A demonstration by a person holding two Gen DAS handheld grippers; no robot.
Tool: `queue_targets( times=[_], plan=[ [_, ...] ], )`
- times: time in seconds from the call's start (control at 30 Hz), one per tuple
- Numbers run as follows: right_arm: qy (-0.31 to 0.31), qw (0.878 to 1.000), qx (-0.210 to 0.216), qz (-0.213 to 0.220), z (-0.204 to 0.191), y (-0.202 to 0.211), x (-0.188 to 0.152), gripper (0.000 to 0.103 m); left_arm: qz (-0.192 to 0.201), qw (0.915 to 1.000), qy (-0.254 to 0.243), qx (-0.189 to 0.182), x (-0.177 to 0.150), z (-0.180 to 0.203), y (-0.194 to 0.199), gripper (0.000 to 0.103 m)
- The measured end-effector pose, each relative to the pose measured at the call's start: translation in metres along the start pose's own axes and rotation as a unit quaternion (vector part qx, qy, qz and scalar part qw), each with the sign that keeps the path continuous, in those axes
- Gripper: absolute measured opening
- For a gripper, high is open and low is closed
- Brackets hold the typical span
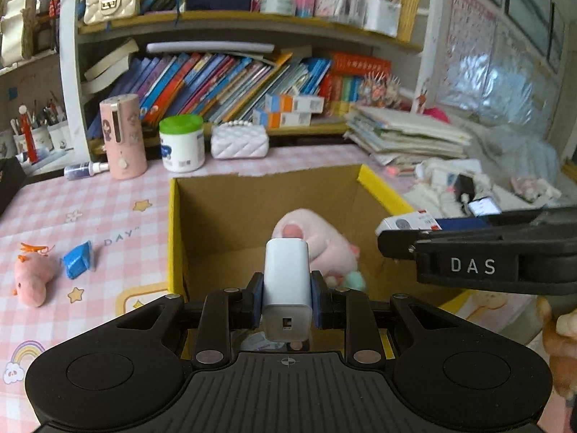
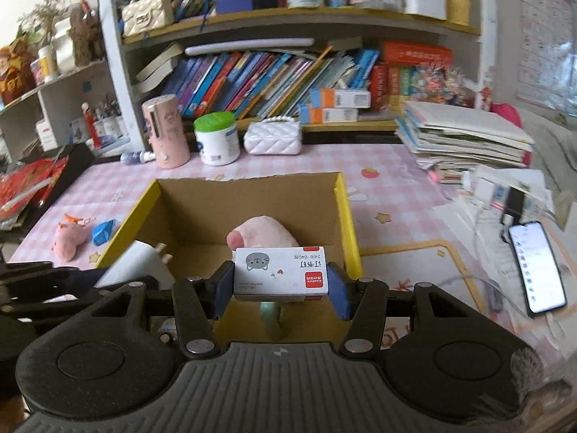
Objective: Organize objects
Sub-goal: 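Lower the charger and card box into the yellow box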
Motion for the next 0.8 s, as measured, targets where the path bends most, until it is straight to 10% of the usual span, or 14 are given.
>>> queue_targets(
  times=[0.8],
  plan=[
    [0.049,0.991,0.062,-0.105,-0.004,-0.084,-0.013,0.051,-0.055,0.9979,-0.01,0.032,-0.017,0.003,-0.039,0.025]
  ],
)
Point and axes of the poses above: each gripper's, at about its wrist camera, not at the fingertips, and y roughly against the way its jaws point, z to its right, x to its top, the point moved 9 cm from there along -y, roughly the way its jaws point, and after that the axes turned 11 degrees about x, right-handed, at the moved point
